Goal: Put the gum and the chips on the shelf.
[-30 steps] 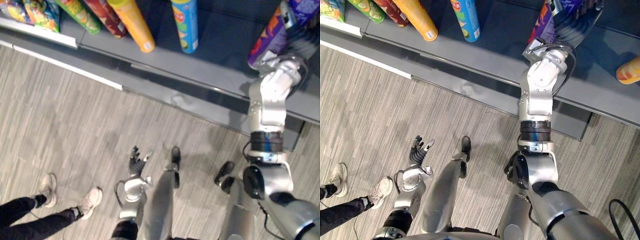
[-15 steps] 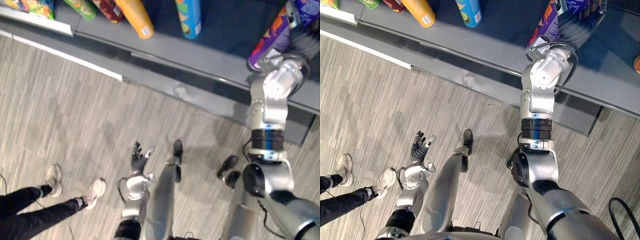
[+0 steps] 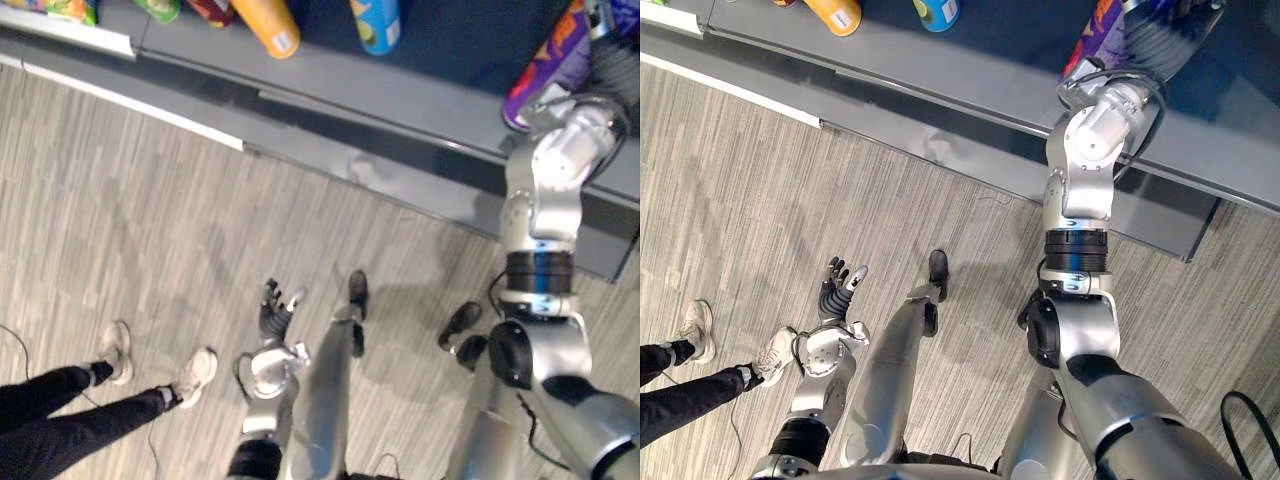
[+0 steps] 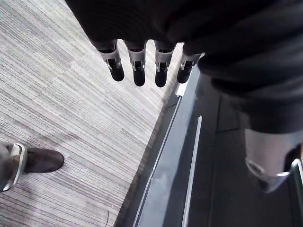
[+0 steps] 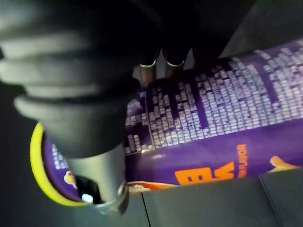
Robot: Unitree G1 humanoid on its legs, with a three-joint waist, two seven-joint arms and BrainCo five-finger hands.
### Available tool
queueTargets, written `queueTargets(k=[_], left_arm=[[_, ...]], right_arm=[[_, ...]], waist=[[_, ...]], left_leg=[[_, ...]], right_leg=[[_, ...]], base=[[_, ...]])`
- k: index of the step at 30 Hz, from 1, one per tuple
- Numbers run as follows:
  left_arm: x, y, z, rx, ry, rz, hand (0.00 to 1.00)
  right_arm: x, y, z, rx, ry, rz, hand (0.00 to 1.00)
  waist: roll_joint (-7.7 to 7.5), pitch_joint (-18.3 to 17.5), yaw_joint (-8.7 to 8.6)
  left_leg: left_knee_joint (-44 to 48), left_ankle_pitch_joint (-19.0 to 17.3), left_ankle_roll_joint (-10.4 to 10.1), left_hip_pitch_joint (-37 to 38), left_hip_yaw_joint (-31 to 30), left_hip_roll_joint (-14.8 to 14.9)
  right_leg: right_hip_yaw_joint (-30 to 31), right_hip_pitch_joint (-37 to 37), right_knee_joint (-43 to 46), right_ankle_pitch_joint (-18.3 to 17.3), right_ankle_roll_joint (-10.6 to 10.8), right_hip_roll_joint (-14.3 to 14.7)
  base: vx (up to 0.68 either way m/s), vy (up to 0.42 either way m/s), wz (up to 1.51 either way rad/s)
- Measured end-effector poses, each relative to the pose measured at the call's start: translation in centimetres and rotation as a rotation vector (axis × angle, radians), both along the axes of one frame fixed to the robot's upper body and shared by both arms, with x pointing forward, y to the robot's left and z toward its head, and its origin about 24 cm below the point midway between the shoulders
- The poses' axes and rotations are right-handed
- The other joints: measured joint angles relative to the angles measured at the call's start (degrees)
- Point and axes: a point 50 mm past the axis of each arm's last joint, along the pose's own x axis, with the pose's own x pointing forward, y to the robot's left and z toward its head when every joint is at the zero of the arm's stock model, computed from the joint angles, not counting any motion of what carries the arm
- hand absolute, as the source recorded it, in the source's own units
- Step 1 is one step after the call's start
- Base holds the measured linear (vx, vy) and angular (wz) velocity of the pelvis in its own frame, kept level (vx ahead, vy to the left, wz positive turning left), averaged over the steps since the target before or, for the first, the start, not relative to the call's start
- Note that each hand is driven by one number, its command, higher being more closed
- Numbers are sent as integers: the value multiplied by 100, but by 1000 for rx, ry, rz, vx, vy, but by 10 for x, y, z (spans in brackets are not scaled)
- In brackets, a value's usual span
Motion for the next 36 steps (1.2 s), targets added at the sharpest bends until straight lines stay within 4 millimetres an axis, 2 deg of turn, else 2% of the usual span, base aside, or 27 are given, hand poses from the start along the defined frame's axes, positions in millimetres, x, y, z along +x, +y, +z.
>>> queueTargets(k=[8,11,15,16,20,27,32,36], left_arm=[[0,0,2,-1,-10,2,0],[0,1,2,-1,-10,4,0],[0,0,2,-3,-10,3,0],[0,0,2,-3,-10,3,0],[0,0,2,-4,-9,3,0],[0,0,1,-4,-3,6,0],[-5,1,-14,0,66,8,0],[-5,1,-16,2,77,9,0]], right_arm=[[-2,-5,7,3,-18,-19,100],[-2,-4,14,-3,-35,-17,100],[-1,-1,14,-15,-34,-11,100],[0,1,14,-21,-33,-8,0],[10,11,3,-57,28,22,0],[19,33,-36,-34,135,102,0],[22,41,-62,-26,208,130,0],[23,48,-72,-28,238,153,0]], waist=[[1,0,27],[1,0,22],[2,-1,10],[2,-1,3],[2,-1,-6],[-2,-3,-5],[-8,-5,-16],[-40,-21,-21]], left_leg=[[86,-6,10,-123,-41,-49],[162,-30,10,-221,-49,-44],[172,-8,4,-222,-18,-26],[176,-9,3,-222,-16,-20],[285,-45,1,-235,-19,16],[385,-132,-20,-220,6,151],[388,-159,-50,-12,30,242],[365,-192,-78,119,56,328]], right_leg=[[-8,-98,124,-59,20,-76],[-5,-190,191,-92,4,-85],[2,-197,198,-93,0,-72],[6,-198,196,-93,0,-66],[41,-212,235,-102,5,-38],[58,-158,179,-98,0,106],[57,55,81,-86,-10,216],[64,180,-1,-81,-15,314]], base=[[-2,-7,5],[-7,-1,2],[-2,-2,-1],[0,0,0],[-4,-12,-5],[-8,-15,-9],[22,-33,-9],[25,-45,-12]])
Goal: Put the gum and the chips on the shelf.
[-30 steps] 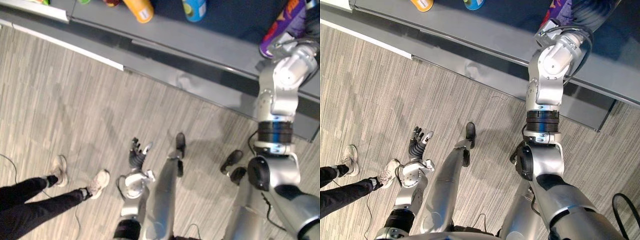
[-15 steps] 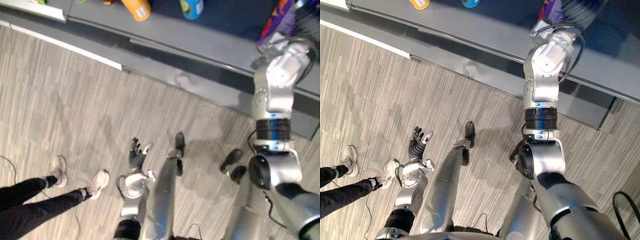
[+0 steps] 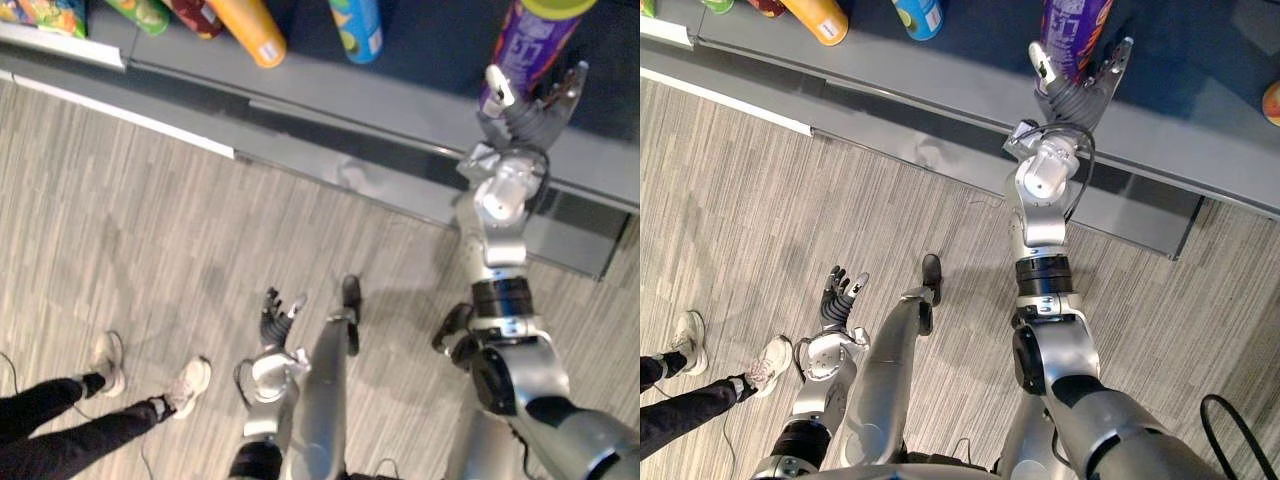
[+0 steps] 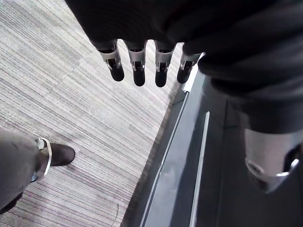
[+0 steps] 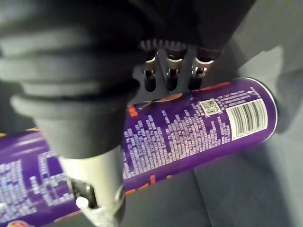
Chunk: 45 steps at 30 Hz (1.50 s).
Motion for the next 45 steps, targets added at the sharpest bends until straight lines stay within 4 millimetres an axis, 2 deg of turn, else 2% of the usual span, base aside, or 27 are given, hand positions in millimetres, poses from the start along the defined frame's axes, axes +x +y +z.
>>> queueTargets(k=[8,11,13,14,16,19,20,21,23,24,26,27,29,30,32,35,36,38,41,44,45], left_arm=[[-8,0,-22,5,104,-2,0],[-16,1,-36,10,182,-5,0],[-24,4,-49,9,249,7,0],[-28,8,-54,7,280,23,0],[-35,11,-63,0,334,30,0],[-44,16,-74,23,401,24,0],[-48,18,-79,34,434,18,0],[-51,20,-82,42,453,14,0],[-68,26,-97,80,557,-17,0],[-72,27,-100,81,578,-23,0],[-87,30,-109,102,647,-54,0],[-91,30,-110,96,659,-59,0],[-109,33,-119,58,709,-69,0],[-114,33,-121,47,722,-67,0],[-134,37,-127,22,768,-50,0],[-150,40,-132,-3,816,-30,0],[-157,44,-134,-20,833,-2,0],[-159,44,-134,-28,835,-1,0],[-167,44,-137,-70,852,38,0],[-177,46,-140,-141,874,96,0],[-178,46,-141,-155,875,98,0]], right_arm=[[12,4,-40,-20,162,37,0],[13,13,-75,-41,273,85,0],[8,19,-104,-44,360,116,0],[4,20,-120,-43,401,130,0],[-4,16,-144,-47,468,137,0],[-22,17,-186,-28,582,181,0],[-34,20,-206,-22,635,213,0],[-40,22,-216,-28,666,232,0],[-73,21,-260,-53,804,293,0],[-81,19,-269,-56,833,304,0],[-111,6,-302,-72,955,340,0],[-119,2,-310,-81,986,352,0],[-161,-15,-339,-98,1113,403,0],[-172,-19,-346,-97,1149,416,0],[-218,-29,-374,-56,1310,453,0],[-258,-35,-396,30,1462,446,0],[-264,-39,-400,97,1478,404,0],[-270,-45,-404,135,1503,369,0],[-290,-58,-412,234,1575,270,0],[-330,-63,-424,394,1711,174,0],[-337,-63,-426,418,1733,164,0]], waist=[[-48,-21,-29],[-130,-54,-123],[-263,-123,-155],[-370,-180,-161],[-436,-215,-174],[-534,-276,-309],[-603,-324,-370],[-631,-374,-413],[-713,-756,-517],[-727,-827,-569],[-781,-1045,-692],[-787,-1118,-724],[-783,-1392,-805],[-788,-1475,-824],[-813,-1787,-884],[-845,-1958,-956],[-858,-1994,-978],[-864,-2015,-983],[-842,-2163,-941],[-829,-2268,-950],[-823,-2280,-947]], left_leg=[[-53,-45,-45,361,70,129],[-102,-109,-58,728,121,232],[-101,-209,-81,1052,177,311],[-105,-258,-97,1209,256,380],[-115,-343,-120,1503,292,461],[-309,-389,-132,2100,406,496],[-448,-392,-137,2371,482,510],[-534,-394,-140,2495,520,518],[-909,-368,-148,2849,637,487],[-1015,-339,-145,2939,667,475],[-1389,-261,-142,3374,882,429],[-1472,-254,-137,3456,930,413],[-1872,-206,-107,3899,1120,328],[-1967,-195,-101,4006,1159,299],[-2296,-181,-92,4391,1357,197],[-2513,-180,-90,4702,1521,116],[-2623,-179,-90,4872,1582,68],[-2657,-179,-88,4960,1603,26],[-2806,-161,-61,5100,1652,-44],[-2950,-151,-47,5267,1671,-86],[-2977,-146,-42,5271,1673,-97]], right_leg=[[-9,382,-208,48,4,169],[-6,778,-407,84,14,304],[40,1080,-528,89,23,402],[73,1228,-606,95,35,473],[87,1554,-764,105,54,583],[138,2111,-1040,131,101,667],[203,2322,-1210,170,149,733],[226,2427,-1320,200,172,771],[331,2729,-1836,393,226,934],[344,2819,-1973,446,243,958],[500,3176,-2480,691,273,1045],[538,3257,-2608,762,287,1063],[653,3670,-3139,1003,371,1116],[680,3762,-3265,1048,391,1129],[811,4077,-3646,1181,465,1148],[933,4310,-3878,1252,520,1138],[1048,4405,-3972,1305,544,1137],[1066,4494,-4067,1351,569,1107],[1093,4610,-4215,1393,591,1073],[1092,4766,-4366,1405,613,1068],[1092,4765,-4373,1410,620,1063]], base=[[37,-41,-9],[47,-34,-18],[52,-30,-29],[52,-31,-33],[50,-24,-25],[54,1,-18],[65,10,-26],[87,14,-34],[115,49,-34],[183,90,-26],[192,95,-31],[121,71,-36],[163,90,-32],[198,98,-31],[154,82,-28],[93,77,-27],[46,59,-29],[17,55,-13],[-1,28,-3],[16,13,-2],[0,0,0]])
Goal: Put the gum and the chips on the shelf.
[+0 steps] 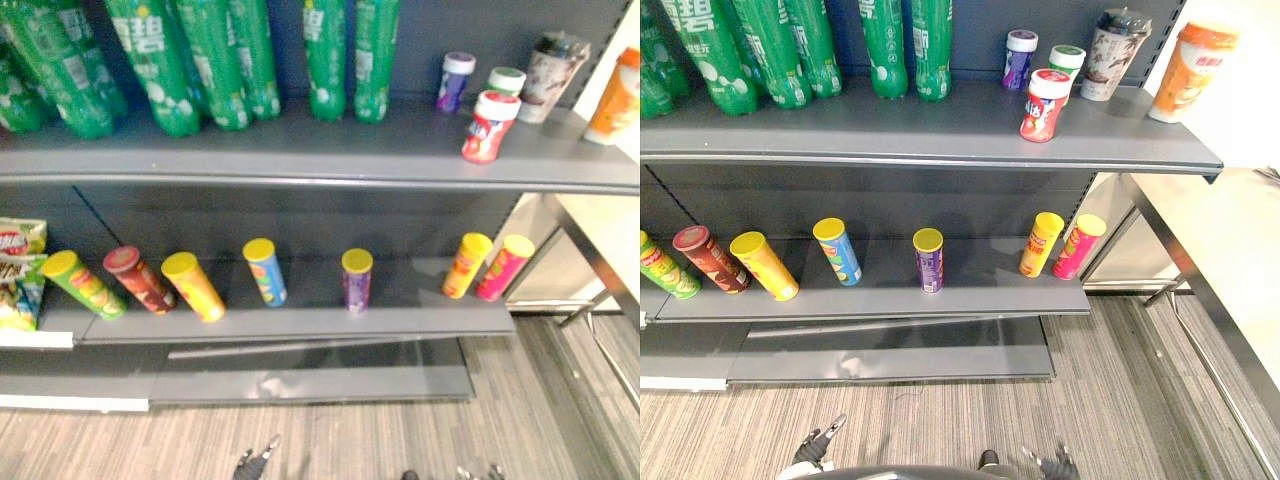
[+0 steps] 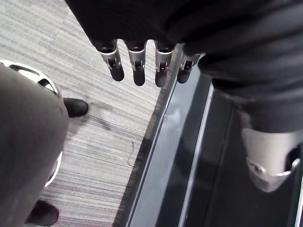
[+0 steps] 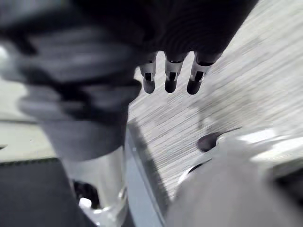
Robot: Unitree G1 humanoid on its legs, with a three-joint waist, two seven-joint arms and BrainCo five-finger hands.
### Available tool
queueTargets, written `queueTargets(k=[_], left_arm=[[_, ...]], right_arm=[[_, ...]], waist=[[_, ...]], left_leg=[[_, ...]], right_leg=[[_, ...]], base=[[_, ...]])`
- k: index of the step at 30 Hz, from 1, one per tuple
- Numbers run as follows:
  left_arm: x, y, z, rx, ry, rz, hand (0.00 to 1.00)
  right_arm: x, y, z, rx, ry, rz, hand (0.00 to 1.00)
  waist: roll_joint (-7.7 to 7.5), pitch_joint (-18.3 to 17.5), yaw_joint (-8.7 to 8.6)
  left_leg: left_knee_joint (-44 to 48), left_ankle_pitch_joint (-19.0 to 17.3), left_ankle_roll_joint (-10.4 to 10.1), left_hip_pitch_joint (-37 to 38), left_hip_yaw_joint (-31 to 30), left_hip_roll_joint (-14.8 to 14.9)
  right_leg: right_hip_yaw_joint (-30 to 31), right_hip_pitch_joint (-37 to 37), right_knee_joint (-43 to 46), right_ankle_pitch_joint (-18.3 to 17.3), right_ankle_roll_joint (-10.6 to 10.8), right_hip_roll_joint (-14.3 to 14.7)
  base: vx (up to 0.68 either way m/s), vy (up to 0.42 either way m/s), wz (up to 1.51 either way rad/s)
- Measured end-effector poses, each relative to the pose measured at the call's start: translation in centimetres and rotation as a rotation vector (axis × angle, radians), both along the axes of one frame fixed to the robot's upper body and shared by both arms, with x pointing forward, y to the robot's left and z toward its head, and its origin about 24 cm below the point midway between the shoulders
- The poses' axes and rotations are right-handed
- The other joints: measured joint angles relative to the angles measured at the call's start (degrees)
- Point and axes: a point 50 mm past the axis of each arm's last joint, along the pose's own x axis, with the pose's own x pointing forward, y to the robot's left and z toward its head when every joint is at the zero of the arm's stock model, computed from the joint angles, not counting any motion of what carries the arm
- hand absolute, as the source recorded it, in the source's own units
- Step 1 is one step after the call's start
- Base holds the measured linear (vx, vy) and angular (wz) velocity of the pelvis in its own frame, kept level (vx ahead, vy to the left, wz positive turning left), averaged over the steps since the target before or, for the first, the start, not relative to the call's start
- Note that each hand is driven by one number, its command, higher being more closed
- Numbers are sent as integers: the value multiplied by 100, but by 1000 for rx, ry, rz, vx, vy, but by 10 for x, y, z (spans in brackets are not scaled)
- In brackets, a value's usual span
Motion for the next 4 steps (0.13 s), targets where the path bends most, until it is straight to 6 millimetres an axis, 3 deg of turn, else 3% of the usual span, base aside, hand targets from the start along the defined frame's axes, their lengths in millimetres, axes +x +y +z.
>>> queueTargets(k=[4], left_arm=[[-5,-2,-2,-47,5,37,0]], right_arm=[[-29,-1,-3,38,82,-157,0]], waist=[[45,-36,-67]], left_leg=[[-99,20,26,13,4,-92]], right_leg=[[2,18,-109,56,50,-58]], base=[[30,19,0]])
